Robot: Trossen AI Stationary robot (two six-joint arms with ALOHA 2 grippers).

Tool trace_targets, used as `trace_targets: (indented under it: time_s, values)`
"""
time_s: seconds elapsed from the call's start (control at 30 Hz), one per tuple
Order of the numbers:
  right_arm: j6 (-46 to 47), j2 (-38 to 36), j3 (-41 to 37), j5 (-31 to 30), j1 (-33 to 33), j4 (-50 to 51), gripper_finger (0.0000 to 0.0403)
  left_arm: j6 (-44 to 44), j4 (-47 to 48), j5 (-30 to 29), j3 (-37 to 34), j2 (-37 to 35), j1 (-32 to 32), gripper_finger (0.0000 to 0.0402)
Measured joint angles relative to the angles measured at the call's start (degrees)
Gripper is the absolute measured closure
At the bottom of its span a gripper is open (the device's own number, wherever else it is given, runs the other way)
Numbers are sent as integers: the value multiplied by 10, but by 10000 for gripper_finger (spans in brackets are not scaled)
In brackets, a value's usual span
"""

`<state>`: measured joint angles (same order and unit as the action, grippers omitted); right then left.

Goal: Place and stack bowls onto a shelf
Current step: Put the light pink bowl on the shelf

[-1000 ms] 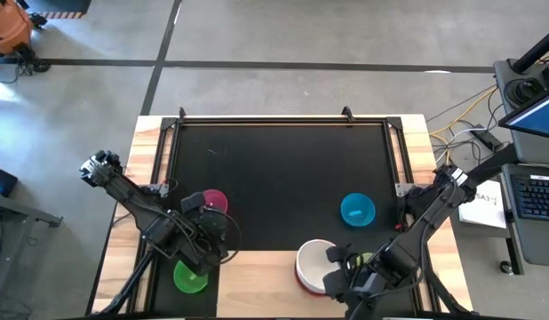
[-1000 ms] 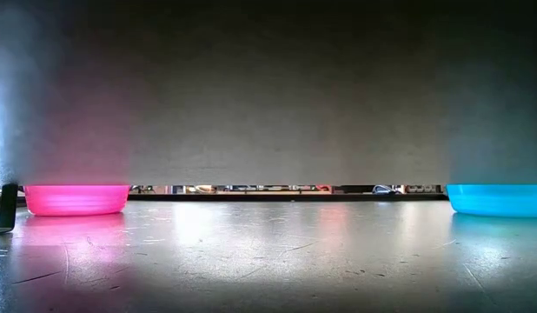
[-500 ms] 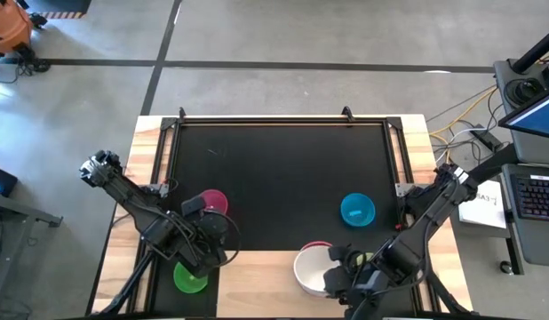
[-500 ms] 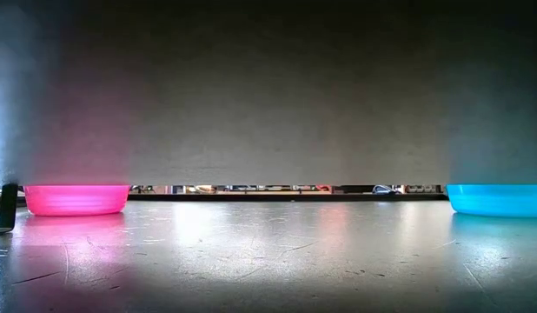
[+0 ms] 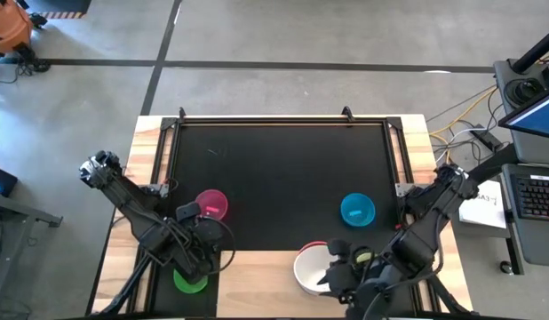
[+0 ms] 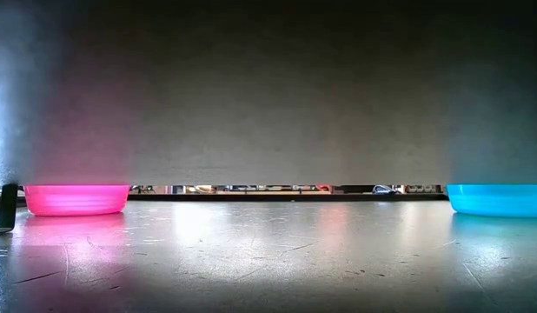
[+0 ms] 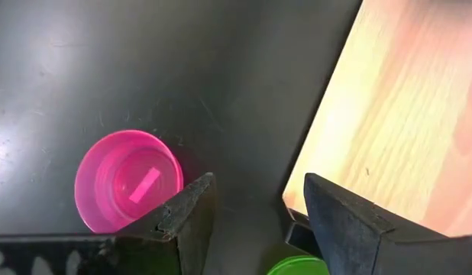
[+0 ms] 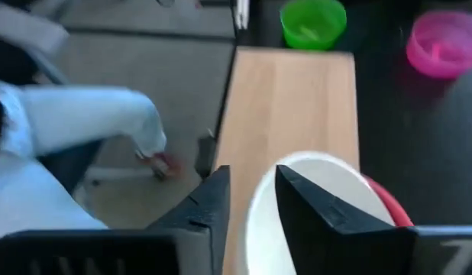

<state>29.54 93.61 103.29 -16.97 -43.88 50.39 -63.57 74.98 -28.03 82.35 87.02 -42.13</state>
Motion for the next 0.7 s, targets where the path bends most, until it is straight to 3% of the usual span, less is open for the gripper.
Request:
trace_targets:
  time_s: [0.23,0.47,0.7]
  values:
    - [7,33,-30,-12,0,27,388,11,10,-12,0,0,-3,219]
    - [39,59,-27,14,-1,25,394,15,15,-17,0,0,-3,219]
    - [40,76,-27,77,-1,27,394,16,24,-28,0,0,-3,219]
